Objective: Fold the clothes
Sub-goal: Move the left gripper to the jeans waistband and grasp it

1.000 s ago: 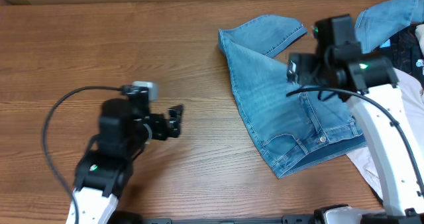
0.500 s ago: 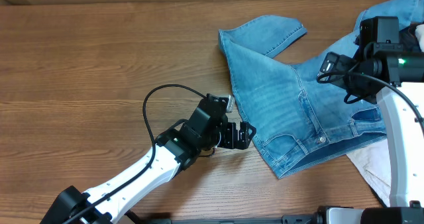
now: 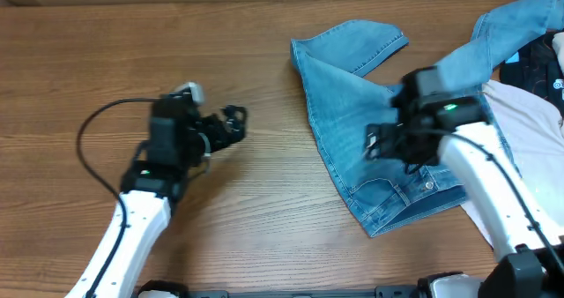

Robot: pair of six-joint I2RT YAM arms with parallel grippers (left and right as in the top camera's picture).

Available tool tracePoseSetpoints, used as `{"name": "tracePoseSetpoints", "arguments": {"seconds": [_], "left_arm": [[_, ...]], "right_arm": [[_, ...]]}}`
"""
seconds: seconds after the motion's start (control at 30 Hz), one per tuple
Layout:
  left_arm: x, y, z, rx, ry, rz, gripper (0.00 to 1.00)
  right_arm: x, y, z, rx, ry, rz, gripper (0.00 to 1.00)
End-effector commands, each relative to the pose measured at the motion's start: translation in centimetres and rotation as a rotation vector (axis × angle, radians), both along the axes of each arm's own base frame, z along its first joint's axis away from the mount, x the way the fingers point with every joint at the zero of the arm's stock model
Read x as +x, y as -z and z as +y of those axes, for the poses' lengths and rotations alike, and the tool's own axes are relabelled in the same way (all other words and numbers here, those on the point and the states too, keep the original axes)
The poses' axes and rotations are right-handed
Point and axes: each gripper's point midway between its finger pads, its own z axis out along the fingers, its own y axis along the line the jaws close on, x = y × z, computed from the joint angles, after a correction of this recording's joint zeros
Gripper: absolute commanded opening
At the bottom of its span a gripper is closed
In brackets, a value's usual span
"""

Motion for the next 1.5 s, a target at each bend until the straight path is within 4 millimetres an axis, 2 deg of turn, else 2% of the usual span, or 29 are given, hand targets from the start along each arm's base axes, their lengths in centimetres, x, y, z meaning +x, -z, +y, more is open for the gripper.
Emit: {"name": "tracePoseSetpoints", "arguments": {"seconds": [0.0, 0.1, 0.3, 0.4, 0.5, 0.6, 0.67, 0.7, 0.77, 0.87, 0.93, 1.03, 1.1, 1.2, 1.27, 1.3, 1.33, 1.4, 1.43, 1.47], "left_arm": [[0.1, 0.0, 3.6, 0.111, -0.018, -0.012, 1.0], [-0.5, 1.2, 5.7, 0.183, -0.03, 0.028, 1.0], [-1.1, 1.9, 6.6, 0.207, -0.046, 0.064, 1.0], [-1.2, 2.0, 6.6, 0.209, -0.046, 0.071, 1.0], [-1.2, 2.0, 6.6, 0.209, -0.047, 0.071, 1.0], [-1.2, 2.0, 6.6, 0.209, -0.047, 0.07, 1.0], [-1.2, 2.0, 6.6, 0.209, -0.046, 0.07, 1.0], [-1.2, 2.0, 6.6, 0.209, -0.047, 0.07, 1.0], [-1.2, 2.0, 6.6, 0.209, -0.046, 0.07, 1.0], [-1.2, 2.0, 6.7, 0.209, -0.047, 0.07, 1.0], [-1.1, 1.9, 6.8, 0.214, -0.052, 0.067, 1.0], [-1.0, 1.8, 6.8, 0.216, -0.05, 0.061, 1.0], [-1.0, 1.8, 6.8, 0.216, -0.05, 0.058, 1.0], [-0.8, 1.6, 6.8, 0.216, -0.051, 0.048, 1.0], [-0.3, 1.1, 6.7, 0.215, -0.054, 0.019, 1.0], [0.1, 0.7, 6.7, 0.214, -0.056, -0.006, 1.0], [0.3, 0.4, 6.7, 0.212, -0.056, -0.019, 1.0], [0.4, 0.3, 6.6, 0.209, -0.051, -0.025, 1.0], [0.3, 0.4, 6.3, 0.2, -0.041, -0.021, 1.0], [0.1, 0.5, 6.0, 0.186, -0.024, -0.012, 1.0]], "right_arm": [[-1.3, 1.9, 2.9, -0.003, -0.12, 0.007, 1.0], [-2.4, 4.7, 5.0, -0.037, -0.228, 0.023, 1.0], [-2.8, 8.2, 5.6, -0.14, -0.288, 0.076, 0.98], [-3.4, 10.3, 5.4, -0.164, -0.297, 0.145, 0.94], [-3.8, 11.6, 5.2, -0.18, -0.3, 0.19, 0.89], [-3.9, 11.6, 5.2, -0.179, -0.312, 0.191, 0.82], [-4.1, 11.6, 5.2, -0.18, -0.322, 0.198, 0.65], [-4.1, 11.6, 5.2, -0.18, -0.322, 0.2, 0.48], [-4.0, 11.6, 5.2, -0.179, -0.322, 0.198, 0.33], [-4.0, 11.6, 5.3, -0.177, -0.322, 0.194, 0.21], [-3.6, 11.3, 5.6, -0.165, -0.322, 0.187, 0.17], [-2.2, 9.4, 7.5, -0.105, -0.334, 0.155, 0.16], [-0.7, 7.7, 9.7, -0.047, -0.356, 0.1, 0.15], [2.0, 4.0, 14.5, 0.052, -0.419, -0.039, 0.13], [3.4, 0.6, 19.1, 0.128, -0.491, -0.168, 0.13], [3.7, -0.5, 20.5, 0.15, -0.516, -0.208, 0.13], [3.8, -1.5, 22.0, 0.17, -0.541, -0.248, 0.23], [3.6, -2.7, 24.0, 0.194, -0.578, -0.298, 0.58], [3.4, -2.8, 24.3, 0.195, -0.585, -0.304, 0.66], [3.4, -2.8, 24.2, 0.191, -0.582, -0.301, 0.82]]}}
